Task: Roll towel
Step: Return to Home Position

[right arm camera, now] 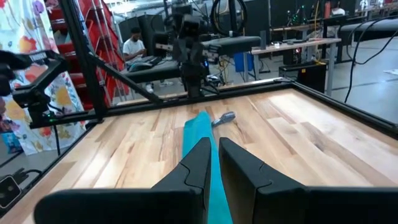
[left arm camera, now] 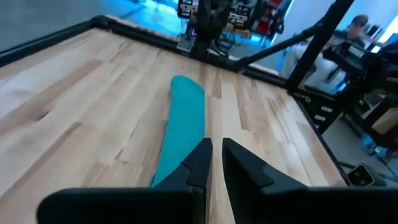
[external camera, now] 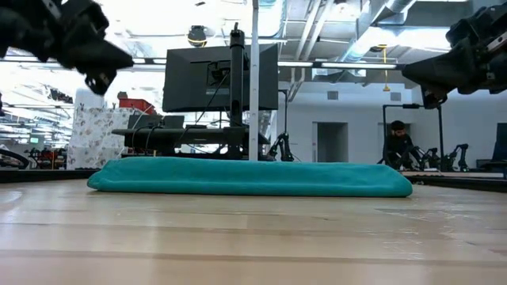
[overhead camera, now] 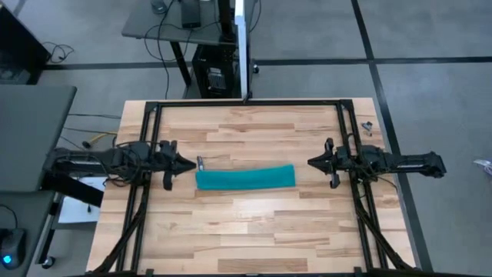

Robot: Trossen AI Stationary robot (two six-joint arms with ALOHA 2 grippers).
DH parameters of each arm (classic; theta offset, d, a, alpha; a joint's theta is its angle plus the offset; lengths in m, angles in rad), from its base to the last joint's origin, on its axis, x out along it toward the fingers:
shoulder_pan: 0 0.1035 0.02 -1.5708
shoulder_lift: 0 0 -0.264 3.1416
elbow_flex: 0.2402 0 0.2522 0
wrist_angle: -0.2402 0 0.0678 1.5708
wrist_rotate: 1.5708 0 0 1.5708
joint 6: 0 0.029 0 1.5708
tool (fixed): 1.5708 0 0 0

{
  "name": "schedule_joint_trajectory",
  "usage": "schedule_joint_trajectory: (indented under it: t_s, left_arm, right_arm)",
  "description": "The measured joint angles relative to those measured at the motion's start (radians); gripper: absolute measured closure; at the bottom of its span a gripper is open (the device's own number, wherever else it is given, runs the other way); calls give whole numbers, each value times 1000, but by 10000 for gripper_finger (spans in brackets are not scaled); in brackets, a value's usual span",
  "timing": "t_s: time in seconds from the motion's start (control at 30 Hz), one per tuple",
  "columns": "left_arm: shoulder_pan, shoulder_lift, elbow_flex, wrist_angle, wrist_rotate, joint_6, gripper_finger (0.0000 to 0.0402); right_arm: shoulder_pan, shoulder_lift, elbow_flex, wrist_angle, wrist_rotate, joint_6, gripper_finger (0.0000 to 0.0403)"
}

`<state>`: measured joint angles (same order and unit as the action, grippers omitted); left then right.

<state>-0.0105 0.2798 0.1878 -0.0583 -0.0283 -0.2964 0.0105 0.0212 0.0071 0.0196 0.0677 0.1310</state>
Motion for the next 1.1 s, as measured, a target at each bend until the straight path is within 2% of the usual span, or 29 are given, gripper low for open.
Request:
schedule_joint_trajectory:
  t_s: [0.17,0.47,1.1]
  left_arm:
    - [0,-90,-106,79,27,24,379]
    - [0,-280,-175,75,57,134,379]
    - [1,-259,-179,70,48,202,379]
  right_arm:
    - [0,0,0,6,1,0,376]
    - [0,0,-1,9,2,0,376]
    - [0,0,-1,9,5,2,376]
